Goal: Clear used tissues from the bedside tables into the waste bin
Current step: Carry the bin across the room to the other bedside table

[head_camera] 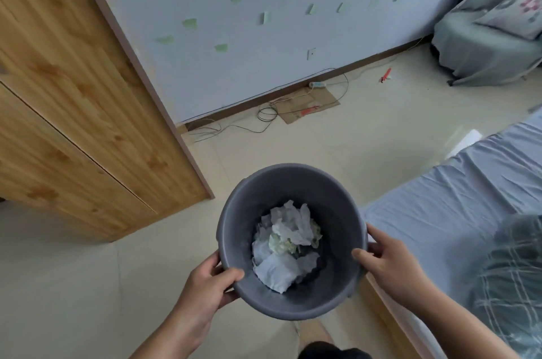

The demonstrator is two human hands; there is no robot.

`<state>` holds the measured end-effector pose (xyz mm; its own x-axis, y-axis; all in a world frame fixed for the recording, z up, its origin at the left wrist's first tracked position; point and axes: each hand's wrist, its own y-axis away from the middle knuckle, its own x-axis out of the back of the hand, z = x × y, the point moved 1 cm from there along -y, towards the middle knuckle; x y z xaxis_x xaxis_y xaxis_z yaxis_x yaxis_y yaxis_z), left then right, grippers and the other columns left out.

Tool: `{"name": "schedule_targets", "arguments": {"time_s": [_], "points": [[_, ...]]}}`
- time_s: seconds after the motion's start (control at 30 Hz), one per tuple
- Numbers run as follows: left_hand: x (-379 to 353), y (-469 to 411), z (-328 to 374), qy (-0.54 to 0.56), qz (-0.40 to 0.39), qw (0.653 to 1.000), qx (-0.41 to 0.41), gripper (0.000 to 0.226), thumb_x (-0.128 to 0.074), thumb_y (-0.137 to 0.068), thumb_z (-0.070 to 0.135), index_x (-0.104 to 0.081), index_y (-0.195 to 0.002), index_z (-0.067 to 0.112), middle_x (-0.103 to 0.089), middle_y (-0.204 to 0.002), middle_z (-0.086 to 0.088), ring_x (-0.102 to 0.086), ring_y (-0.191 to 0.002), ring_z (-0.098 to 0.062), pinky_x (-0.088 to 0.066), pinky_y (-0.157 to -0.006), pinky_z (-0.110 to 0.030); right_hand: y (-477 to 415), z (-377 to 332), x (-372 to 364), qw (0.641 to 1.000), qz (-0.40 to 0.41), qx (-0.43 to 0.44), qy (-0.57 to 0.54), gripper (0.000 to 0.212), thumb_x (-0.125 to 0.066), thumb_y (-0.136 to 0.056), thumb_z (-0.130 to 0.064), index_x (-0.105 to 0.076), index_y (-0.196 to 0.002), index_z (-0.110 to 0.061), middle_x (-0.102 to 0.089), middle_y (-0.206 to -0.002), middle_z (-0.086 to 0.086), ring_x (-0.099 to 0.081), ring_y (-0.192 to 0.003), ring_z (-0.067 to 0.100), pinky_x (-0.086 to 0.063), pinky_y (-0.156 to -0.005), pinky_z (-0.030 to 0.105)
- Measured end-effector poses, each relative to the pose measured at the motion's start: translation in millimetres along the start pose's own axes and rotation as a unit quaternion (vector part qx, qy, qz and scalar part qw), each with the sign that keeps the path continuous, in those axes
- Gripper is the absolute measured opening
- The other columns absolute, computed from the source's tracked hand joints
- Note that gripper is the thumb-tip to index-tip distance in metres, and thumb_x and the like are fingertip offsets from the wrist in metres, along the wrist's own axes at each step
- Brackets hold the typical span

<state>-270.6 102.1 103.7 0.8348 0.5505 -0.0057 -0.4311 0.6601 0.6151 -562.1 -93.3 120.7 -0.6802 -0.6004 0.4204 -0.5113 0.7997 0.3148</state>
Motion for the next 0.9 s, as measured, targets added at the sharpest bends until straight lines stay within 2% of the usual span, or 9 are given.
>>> {"name": "schedule_targets", "arguments": {"time_s": [0.1, 0.17, 0.27, 0.37, 0.5, 0.63, 0.7, 0.8, 0.9], "points": [[-12.2, -65.1, 32.1, -0.017, 0.002, 1.000, 0.023, 0.037, -0.069, -0.088, -0.005, -0.083, -0.107, 0.025, -0.085, -0.104, -0.009, -0.082, -0.091, -0.023, -0.066, -0.071, -0.032, -66.6, -1.9, 8.8, 1.000, 0.012, -0.016, 0.000, 0.058, -0.067, -0.094, -0.015, -0.059, -0.119, -0.067, -0.082, -0.094, -0.021, -0.078, -0.083, 0.002, -0.058, -0.067, 0.020], [-15.2, -107.5, 54.0, -0.020, 0.012, 0.999, 0.037, 0.038, -0.069, -0.088, -0.007, -0.081, -0.112, 0.019, -0.085, -0.103, -0.010, -0.082, -0.086, -0.022, -0.066, -0.069, -0.033, -115.1, -7.0, 12.9, 1.000, 0.002, -0.020, 0.005, 0.062, -0.066, -0.093, -0.017, -0.055, -0.115, -0.074, -0.081, -0.091, -0.024, -0.077, -0.081, -0.001, -0.056, -0.070, 0.025], [-16.5, -164.1, 101.1, -0.014, 0.031, 0.999, 0.040, 0.037, -0.069, -0.088, -0.009, -0.081, -0.112, 0.017, -0.085, -0.104, -0.012, -0.083, -0.089, -0.026, -0.067, -0.069, -0.035, -183.6, -29.3, 26.2, 0.999, -0.024, -0.028, -0.014, 0.054, -0.064, -0.093, -0.017, -0.059, -0.118, -0.064, -0.082, -0.091, -0.019, -0.078, -0.080, 0.004, -0.059, -0.074, 0.033], [-25.7, -215.2, 151.4, -0.030, 0.022, 0.999, 0.025, 0.035, -0.071, -0.090, -0.004, -0.083, -0.108, 0.024, -0.085, -0.105, -0.009, -0.082, -0.095, -0.026, -0.067, -0.071, -0.033, -242.4, -58.7, 54.0, 0.999, -0.007, -0.021, -0.031, 0.053, -0.063, -0.094, -0.010, -0.064, -0.117, -0.058, -0.083, -0.091, -0.013, -0.078, -0.082, 0.007, -0.060, -0.071, 0.021], [-51.9, -283.4, 222.4, -0.024, -0.014, 1.000, 0.002, 0.035, -0.072, -0.091, -0.005, -0.083, -0.107, 0.024, -0.085, -0.106, -0.007, -0.082, -0.095, -0.024, -0.066, -0.070, -0.032, -312.8, -91.3, 96.1, 0.998, 0.030, -0.007, -0.050, 0.056, -0.063, -0.095, -0.007, -0.063, -0.119, -0.057, -0.083, -0.093, -0.013, -0.078, -0.084, 0.008, -0.059, -0.069, 0.020], [-79.0, -373.2, 286.1, -0.041, -0.052, 0.998, -0.007, 0.041, -0.072, -0.091, -0.003, -0.084, -0.098, 0.036, -0.085, -0.103, -0.006, -0.082, -0.093, -0.022, -0.066, -0.070, -0.030, -388.0, -102.6, 121.9, 0.996, 0.063, -0.023, -0.061, 0.061, -0.062, -0.096, -0.006, -0.062, -0.116, -0.063, -0.083, -0.095, -0.013, -0.078, -0.084, 0.007, -0.057, -0.067, 0.015], [-90.8, -415.7, 310.6, -0.053, -0.079, 0.995, -0.007, 0.041, -0.073, -0.090, -0.001, -0.084, -0.098, 0.038, -0.085, -0.103, -0.006, -0.082, -0.092, -0.021, -0.066, -0.070, -0.029, -420.8, -104.8, 128.4, 0.993, 0.084, -0.036, -0.074, 0.062, -0.061, -0.095, -0.005, -0.063, -0.111, -0.065, -0.083, -0.092, -0.010, -0.078, -0.076, 0.006, -0.054, -0.061, 0.012], [-106.7, -477.5, 353.5, -0.073, -0.117, 0.990, -0.007, 0.035, -0.080, -0.079, 0.012, -0.083, -0.102, 0.037, -0.084, -0.107, -0.007, -0.082, -0.096, -0.024, -0.067, -0.075, -0.031, -472.9, -110.8, 138.0, 0.986, 0.123, -0.064, -0.088, 0.066, -0.061, -0.095, -0.005, -0.063, -0.103, -0.070, -0.083, -0.086, -0.006, -0.065, -0.050, -0.001, -0.044, -0.047, 0.008], [-131.7, -534.8, 408.6, -0.104, -0.161, 0.981, -0.008, 0.036, -0.078, -0.073, 0.021, -0.082, -0.104, 0.038, -0.084, -0.109, -0.006, -0.082, -0.098, -0.026, -0.067, -0.077, -0.031, -514.7, -129.6, 162.8, 0.980, 0.156, -0.083, -0.093, 0.068, -0.063, -0.096, -0.010, -0.058, -0.101, -0.078, -0.083, -0.085, -0.010, -0.071, -0.058, 0.000, -0.049, -0.051, 0.010]]}}
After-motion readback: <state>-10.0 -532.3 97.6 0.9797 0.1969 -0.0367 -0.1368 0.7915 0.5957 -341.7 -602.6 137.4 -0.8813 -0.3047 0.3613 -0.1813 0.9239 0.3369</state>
